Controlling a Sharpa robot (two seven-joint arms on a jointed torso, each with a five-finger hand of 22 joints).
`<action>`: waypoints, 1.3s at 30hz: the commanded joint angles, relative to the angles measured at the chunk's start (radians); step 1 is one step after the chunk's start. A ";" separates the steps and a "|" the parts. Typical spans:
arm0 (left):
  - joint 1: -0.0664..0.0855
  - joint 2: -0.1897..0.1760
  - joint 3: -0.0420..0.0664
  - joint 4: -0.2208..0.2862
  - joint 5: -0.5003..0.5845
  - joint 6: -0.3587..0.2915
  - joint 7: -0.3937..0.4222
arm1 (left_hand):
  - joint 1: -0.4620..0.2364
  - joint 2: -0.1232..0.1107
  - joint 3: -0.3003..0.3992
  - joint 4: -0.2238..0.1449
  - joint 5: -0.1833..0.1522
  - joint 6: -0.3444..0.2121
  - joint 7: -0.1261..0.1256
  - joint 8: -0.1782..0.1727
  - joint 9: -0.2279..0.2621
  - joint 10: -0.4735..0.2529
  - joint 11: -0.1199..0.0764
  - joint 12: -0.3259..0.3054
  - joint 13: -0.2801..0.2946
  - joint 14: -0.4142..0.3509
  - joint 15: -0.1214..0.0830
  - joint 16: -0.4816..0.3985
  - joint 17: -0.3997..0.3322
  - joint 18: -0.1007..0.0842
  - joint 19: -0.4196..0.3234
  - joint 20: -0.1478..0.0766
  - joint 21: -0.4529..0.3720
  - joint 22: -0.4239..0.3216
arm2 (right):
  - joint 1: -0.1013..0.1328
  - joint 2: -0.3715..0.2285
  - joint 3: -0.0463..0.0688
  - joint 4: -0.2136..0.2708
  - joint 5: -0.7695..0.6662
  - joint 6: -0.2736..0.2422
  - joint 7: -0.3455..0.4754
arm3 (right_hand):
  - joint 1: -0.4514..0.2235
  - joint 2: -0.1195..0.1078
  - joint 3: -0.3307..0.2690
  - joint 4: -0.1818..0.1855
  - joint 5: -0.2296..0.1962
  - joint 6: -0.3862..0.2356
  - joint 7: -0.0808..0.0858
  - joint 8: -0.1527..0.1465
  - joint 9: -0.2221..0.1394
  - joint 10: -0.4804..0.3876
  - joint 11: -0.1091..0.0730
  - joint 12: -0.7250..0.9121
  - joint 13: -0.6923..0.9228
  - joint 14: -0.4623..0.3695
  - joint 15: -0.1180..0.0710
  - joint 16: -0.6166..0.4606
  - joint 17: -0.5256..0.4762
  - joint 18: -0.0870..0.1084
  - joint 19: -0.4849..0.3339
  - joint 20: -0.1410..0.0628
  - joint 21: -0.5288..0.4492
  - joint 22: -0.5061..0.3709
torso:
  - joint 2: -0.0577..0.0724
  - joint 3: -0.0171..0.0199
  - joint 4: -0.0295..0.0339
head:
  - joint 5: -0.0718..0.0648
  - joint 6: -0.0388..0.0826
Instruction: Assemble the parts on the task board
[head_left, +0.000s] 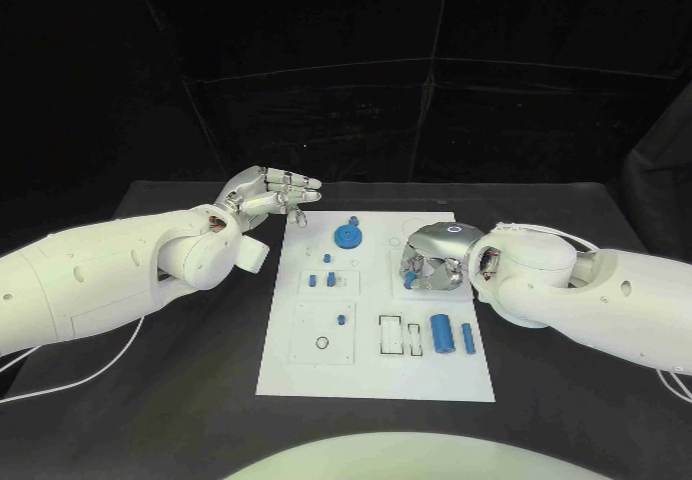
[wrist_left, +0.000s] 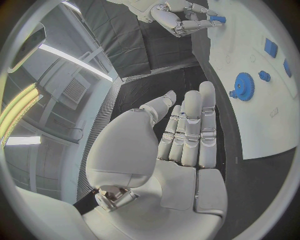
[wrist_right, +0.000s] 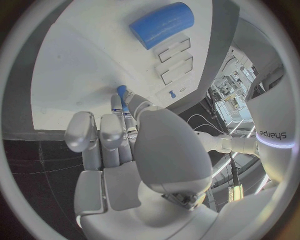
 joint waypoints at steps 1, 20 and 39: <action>0.002 0.000 0.001 0.001 0.004 0.011 0.002 | 0.004 0.004 -0.002 -0.003 -0.005 -0.004 0.001 0.006 -0.001 -0.005 0.002 0.004 -0.001 -0.007 -0.002 -0.006 -0.001 0.013 -0.006 0.000 -0.005 -0.001 | 0.002 0.001 0.001 0.002 -0.020 -0.020 0.015 | 0.013 0.009 0.018 -0.007 -0.009 0.019 -0.004 0.012 0.006 0.017 -0.005 0.004 0.004 0.016 -0.009 0.010 0.007 -0.009 0.010 0.000 0.008 0.011 | 0.000 -0.0002 0.0003 | 0.001 -0.002; 0.001 -0.002 0.001 -0.001 0.004 0.009 -0.002 | 0.007 0.006 0.000 -0.005 -0.004 -0.006 0.001 0.006 -0.001 -0.007 0.002 0.005 -0.002 -0.007 -0.002 -0.005 -0.002 0.013 -0.006 0.000 -0.006 -0.002 | 0.001 -0.084 0.002 0.119 0.081 -0.231 0.054 | -0.067 -0.026 0.048 0.014 -0.018 0.012 -0.002 -0.004 -0.001 0.019 -0.001 -0.030 0.008 0.017 -0.006 0.036 0.029 -0.016 0.024 0.001 0.035 0.047 | -0.002 0.0012 -0.0010 | 0.006 0.001; 0.002 0.012 0.001 -0.004 0.004 0.010 -0.002 | 0.008 0.007 0.000 -0.006 -0.004 -0.006 0.001 0.007 -0.001 -0.008 0.002 0.006 -0.002 -0.007 -0.002 -0.005 -0.003 0.014 -0.006 0.000 -0.005 -0.002 | -0.048 0.153 -0.001 0.081 0.094 -0.168 0.121 | -0.069 -0.027 0.060 0.013 0.012 0.008 0.000 -0.011 -0.003 0.015 0.001 -0.043 0.007 0.015 -0.005 0.039 0.029 -0.015 0.021 0.002 0.035 0.047 | 0.001 -0.0020 0.0027 | 0.026 -0.002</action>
